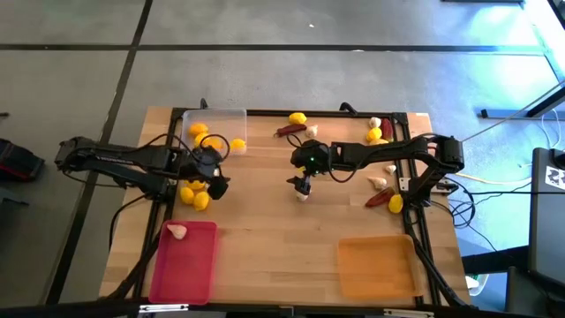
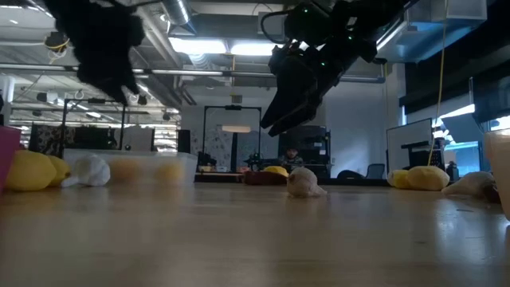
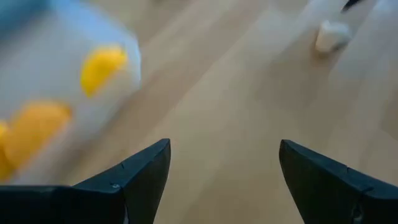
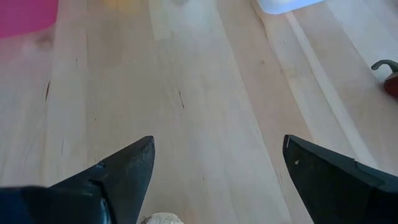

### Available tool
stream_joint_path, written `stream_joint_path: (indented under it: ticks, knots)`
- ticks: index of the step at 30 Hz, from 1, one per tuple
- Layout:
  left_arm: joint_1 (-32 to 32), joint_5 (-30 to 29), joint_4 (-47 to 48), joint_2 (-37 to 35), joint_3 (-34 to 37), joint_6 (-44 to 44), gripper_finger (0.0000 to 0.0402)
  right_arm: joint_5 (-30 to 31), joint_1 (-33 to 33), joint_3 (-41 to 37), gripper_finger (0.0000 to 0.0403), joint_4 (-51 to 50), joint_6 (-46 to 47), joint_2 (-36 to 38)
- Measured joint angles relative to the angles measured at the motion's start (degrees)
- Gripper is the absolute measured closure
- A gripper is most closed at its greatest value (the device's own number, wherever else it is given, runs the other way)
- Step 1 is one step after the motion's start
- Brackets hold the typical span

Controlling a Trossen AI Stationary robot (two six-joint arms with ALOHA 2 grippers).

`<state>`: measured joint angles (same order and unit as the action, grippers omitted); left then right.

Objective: Sort produce into baskets
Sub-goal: Put the yellow lemon into the left white bin

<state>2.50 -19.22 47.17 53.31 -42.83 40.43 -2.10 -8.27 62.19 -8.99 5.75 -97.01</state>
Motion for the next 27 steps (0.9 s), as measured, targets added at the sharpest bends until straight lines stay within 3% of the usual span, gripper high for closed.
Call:
stream_joint_path:
  ticks: [6, 18, 27]
  knots:
    - [3.0, 6.14, 8.45, 3.11, 0.0, 12.28, 0.0107, -0.01, 0.0, 0.0, 0.0056, 0.34, -0.01, 0.0]
    - [8.83, 11.42, 16.42, 12.6, 0.0, 25.54, 0.0107, -0.45, 0.0, 0.0, 0.0056, -0.04, -0.01, 0.0]
    - [10.99, 11.86, 17.31, 17.83, 0.08, 27.03, 0.0107, -0.47, 0.0, 0.0, 0.0056, -0.09, -0.01, 0.0]
